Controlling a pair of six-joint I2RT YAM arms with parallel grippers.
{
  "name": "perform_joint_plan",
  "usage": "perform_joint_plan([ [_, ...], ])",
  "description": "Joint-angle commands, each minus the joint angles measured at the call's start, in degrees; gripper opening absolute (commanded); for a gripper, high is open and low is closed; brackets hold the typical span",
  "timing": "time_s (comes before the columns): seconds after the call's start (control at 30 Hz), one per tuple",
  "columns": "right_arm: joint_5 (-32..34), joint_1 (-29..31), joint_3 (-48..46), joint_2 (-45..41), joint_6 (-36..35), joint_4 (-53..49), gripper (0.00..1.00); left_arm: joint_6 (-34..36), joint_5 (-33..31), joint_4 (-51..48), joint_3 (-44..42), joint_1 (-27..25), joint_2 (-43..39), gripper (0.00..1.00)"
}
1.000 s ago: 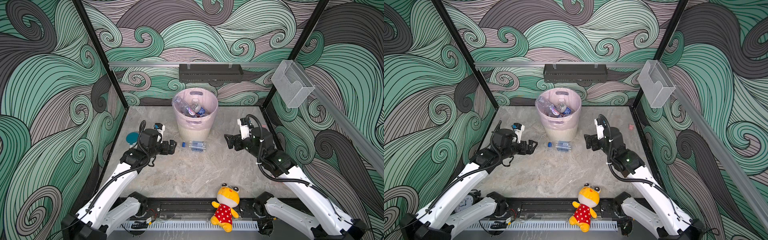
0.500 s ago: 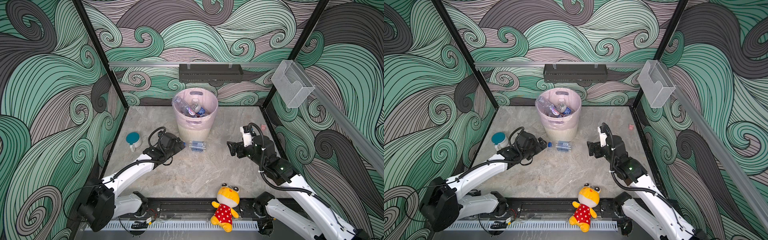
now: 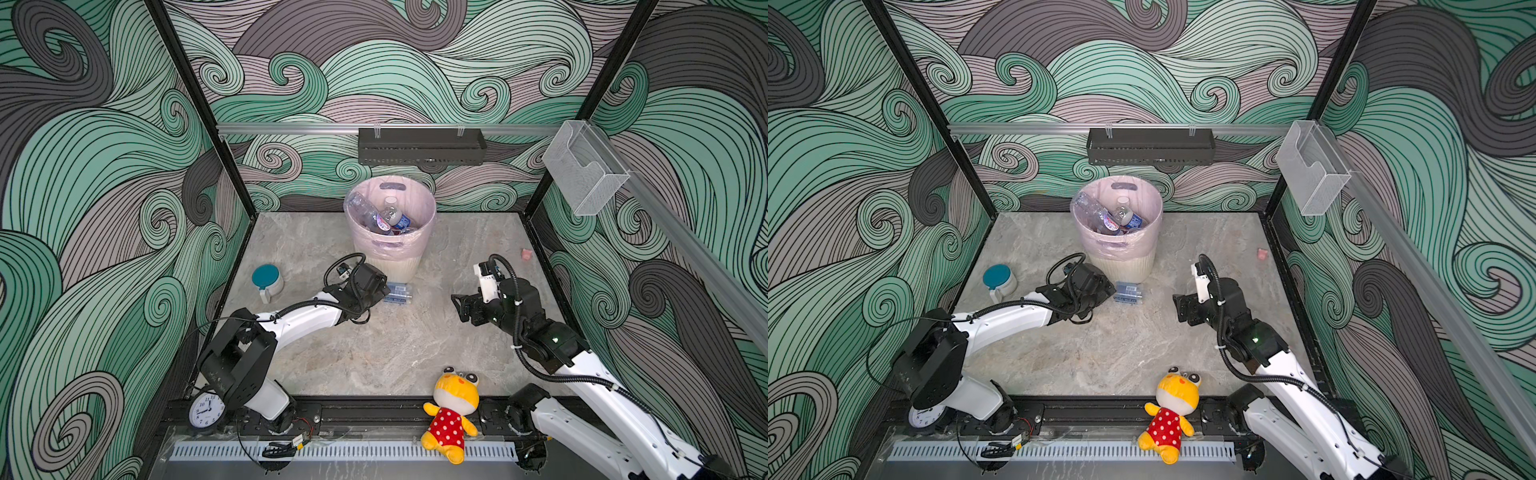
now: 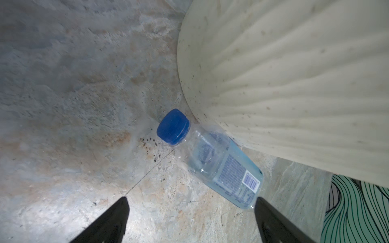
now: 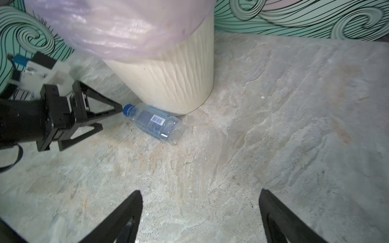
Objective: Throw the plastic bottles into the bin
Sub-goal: 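Withdraw the right gripper while the left gripper reaches toward the blue-capped bottle, then grasp the blue-capped bottle with the right gripper while the left gripper draws back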
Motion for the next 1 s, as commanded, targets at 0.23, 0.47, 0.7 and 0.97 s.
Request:
perform_joint_plan([
  [0.23,-19.9,-0.2,-0.6,16.2,-10.0,15.4,0.89,20.5,-10.6,-11.8,-9.5,2.8,-25.8,0.95],
  [0.47,-24.4,-0.2,2.3,30.9,-18.7,24.5,0.89,30.9,-8.1,-19.6,-11.7,5.7,-43.4,0.95],
  [0.7,-22.0,-0.2,9.1,42.5,-21.5,25.8,0.91,35.6,-6.9,-27.5,-8.6,6.2,-52.2,0.96],
  [0.97,-21.1,-0.2,12.8,50.5,-19.6,30.4,0.92,38.2,-7.4,-32.0,-6.5,6.3,-56.4,0.98],
])
